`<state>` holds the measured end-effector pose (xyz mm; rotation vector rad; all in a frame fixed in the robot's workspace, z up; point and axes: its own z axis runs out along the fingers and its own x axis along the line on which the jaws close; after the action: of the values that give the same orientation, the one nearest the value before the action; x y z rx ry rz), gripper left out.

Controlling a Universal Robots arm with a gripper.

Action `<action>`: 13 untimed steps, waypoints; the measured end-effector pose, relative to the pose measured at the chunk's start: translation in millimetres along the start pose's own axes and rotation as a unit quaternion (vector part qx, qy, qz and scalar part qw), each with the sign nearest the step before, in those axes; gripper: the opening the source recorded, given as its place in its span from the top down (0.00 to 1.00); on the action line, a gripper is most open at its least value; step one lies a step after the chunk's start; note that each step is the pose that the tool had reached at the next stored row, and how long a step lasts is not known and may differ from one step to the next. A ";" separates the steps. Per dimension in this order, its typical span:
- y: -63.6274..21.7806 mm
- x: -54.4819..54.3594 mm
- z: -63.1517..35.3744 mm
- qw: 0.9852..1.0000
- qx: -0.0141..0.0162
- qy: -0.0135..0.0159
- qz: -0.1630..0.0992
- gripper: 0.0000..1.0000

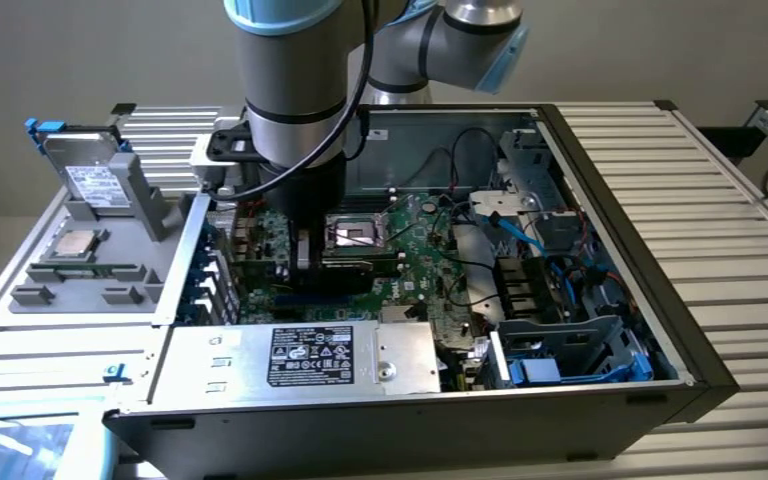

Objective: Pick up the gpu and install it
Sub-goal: 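Insert the gpu into the slot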

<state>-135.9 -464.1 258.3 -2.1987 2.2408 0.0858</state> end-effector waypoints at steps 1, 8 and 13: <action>0.0 0.0 0.0 1.000 0.000 0.000 0.000 0.72; 0.2 -0.1 -2.8 1.000 0.000 0.001 0.000 0.72; 0.3 2.1 -3.1 1.000 0.000 0.001 0.000 0.72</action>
<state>-136.1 -466.3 261.3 -2.1993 2.2417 0.0843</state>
